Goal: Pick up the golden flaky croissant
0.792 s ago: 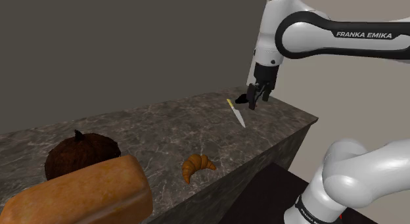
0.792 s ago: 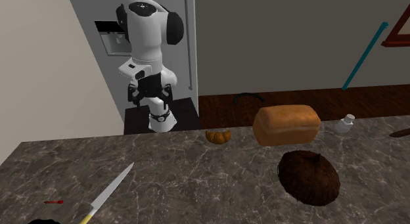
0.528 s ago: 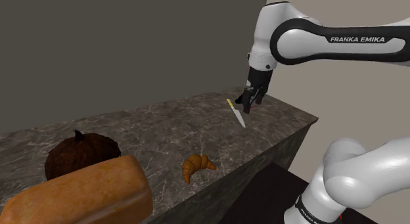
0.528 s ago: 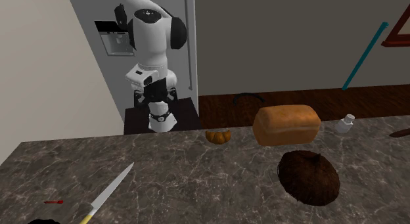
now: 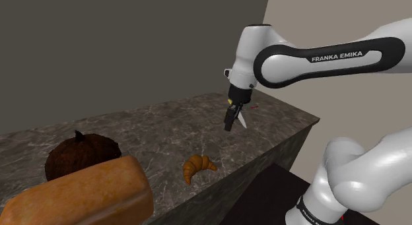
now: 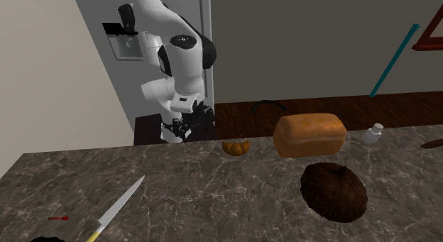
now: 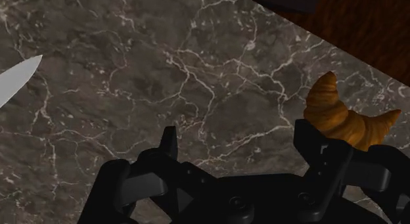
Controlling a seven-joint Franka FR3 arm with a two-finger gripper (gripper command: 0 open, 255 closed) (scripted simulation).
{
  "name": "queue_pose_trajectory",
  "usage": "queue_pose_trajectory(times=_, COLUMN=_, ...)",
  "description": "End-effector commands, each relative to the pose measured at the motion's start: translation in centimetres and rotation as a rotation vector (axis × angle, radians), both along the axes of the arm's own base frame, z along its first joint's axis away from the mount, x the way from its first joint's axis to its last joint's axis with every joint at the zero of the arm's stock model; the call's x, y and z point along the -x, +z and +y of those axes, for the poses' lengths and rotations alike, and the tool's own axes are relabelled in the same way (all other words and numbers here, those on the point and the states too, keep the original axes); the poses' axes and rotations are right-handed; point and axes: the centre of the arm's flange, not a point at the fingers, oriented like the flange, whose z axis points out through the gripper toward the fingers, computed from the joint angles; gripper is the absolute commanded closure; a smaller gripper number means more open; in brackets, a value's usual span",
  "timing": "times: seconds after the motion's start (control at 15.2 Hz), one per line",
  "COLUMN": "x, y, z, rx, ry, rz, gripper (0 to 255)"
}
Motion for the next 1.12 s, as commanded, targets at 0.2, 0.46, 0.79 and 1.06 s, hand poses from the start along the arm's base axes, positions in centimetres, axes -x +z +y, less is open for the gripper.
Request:
queue_pose_trajectory(times=0.2, x=-0.9, y=-3.5, z=4.2, rx=-0.057, ry=0.202, rz=-0.029, gripper=0)
queue_pose_trajectory(times=0.46, x=-1.0, y=-5.9, z=8.1, rx=-0.102, ry=0.361, rz=-0.051, gripper=0)
queue_pose_trajectory(times=0.79, x=-0.6, y=-8.6, z=11.8, rx=-0.145, ry=0.513, rz=-0.072, gripper=0)
queue_pose_trajectory(times=1.06, x=-0.6, y=-10.7, z=11.8, rx=-0.145, ry=0.513, rz=-0.072, gripper=0)
